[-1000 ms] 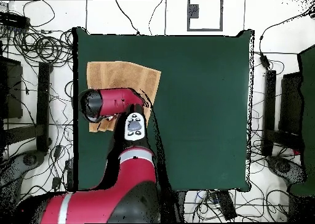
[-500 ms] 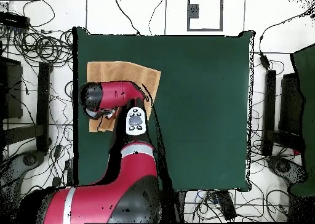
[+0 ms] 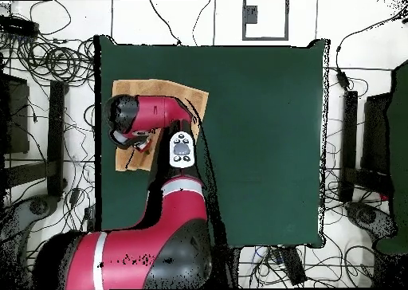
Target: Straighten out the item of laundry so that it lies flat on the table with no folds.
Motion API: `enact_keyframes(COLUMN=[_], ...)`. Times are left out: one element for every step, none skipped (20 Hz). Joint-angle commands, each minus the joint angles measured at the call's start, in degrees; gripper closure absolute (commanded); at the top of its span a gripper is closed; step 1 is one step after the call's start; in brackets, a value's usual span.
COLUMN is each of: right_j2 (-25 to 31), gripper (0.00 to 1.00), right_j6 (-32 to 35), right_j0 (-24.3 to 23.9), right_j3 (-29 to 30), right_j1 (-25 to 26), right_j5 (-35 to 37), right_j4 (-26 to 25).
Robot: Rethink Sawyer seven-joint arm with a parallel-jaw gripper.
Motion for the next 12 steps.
enact_keyframes(right_j2=[3.7,4.0,4.7,5.2,6.7,7.2,8.8,9.4,10.6,11.0,12.0,12.3], gripper=[0.00,0.00,0.00,0.00,0.00,0.00,0.00,0.00,0.00,0.00,0.00,0.00], right_j6=[6.3,6.4,6.1,5.9,5.5,5.0,4.5,4.1,3.9,3.6,3.7,3.9], right_j0=[-1.2,-1.4,-1.9,-2.4,-3.5,-4.0,-5.2,-5.6,-6.6,-6.9,-7.5,-7.6], right_j3=[6.2,7.1,9.2,10.6,13.5,14.9,17.8,19.1,21.3,22.2,24.2,25.0], right_j1=[10.8,10.3,9.3,8.7,7.7,7.1,6.2,5.7,5.1,4.8,4.2,3.9], right_j5=[-1.2,-1.8,-3.3,-4.3,-6.4,-7.3,-9.6,-10.2,-11.2,-11.7,-12.5,-12.7], right_j4=[1.9,2.6,3.7,4.7,6.4,7.3,9.2,10.1,12.0,12.7,14.5,15.3])
